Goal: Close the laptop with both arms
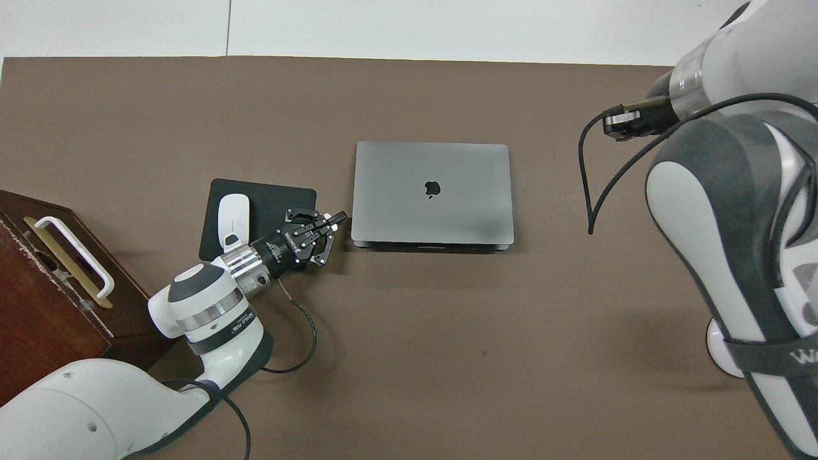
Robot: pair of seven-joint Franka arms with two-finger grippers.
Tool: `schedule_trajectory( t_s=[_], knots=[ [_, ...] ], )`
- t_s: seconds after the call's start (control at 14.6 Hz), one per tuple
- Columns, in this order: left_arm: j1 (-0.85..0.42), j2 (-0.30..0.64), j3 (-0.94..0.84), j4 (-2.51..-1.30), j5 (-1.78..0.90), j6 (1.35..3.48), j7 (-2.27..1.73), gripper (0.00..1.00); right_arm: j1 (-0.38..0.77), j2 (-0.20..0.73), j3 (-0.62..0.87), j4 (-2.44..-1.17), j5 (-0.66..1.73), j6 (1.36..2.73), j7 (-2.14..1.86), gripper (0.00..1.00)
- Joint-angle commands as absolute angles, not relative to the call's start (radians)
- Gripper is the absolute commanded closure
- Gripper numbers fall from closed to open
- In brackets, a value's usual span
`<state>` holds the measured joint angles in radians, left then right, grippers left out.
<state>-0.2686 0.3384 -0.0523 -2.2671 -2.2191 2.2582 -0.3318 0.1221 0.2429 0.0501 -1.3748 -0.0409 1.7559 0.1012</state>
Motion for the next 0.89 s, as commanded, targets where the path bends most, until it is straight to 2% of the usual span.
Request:
schedule_trajectory(
  t_s=[0.0, 0.41, 0.82],
  knots=[
    [-0.261, 0.302, -0.054, -2.281, -2.229, 2.249, -0.364, 1.00, 0.088, 0.193, 0.060, -1.399, -0.046, 1.708, 0.074, 1.00],
    [-0.262, 0.265, -0.051, -2.264, -2.217, 2.272, -0.434, 1.00, 0.041, 0.134, 0.060, -1.399, -0.034, 1.628, 0.017, 1.00],
    [-0.242, 0.242, -0.045, -2.160, -2.045, 2.335, -0.580, 1.00, 0.026, 0.097, 0.060, -1.399, -0.032, 1.594, -0.011, 1.00]
  ],
)
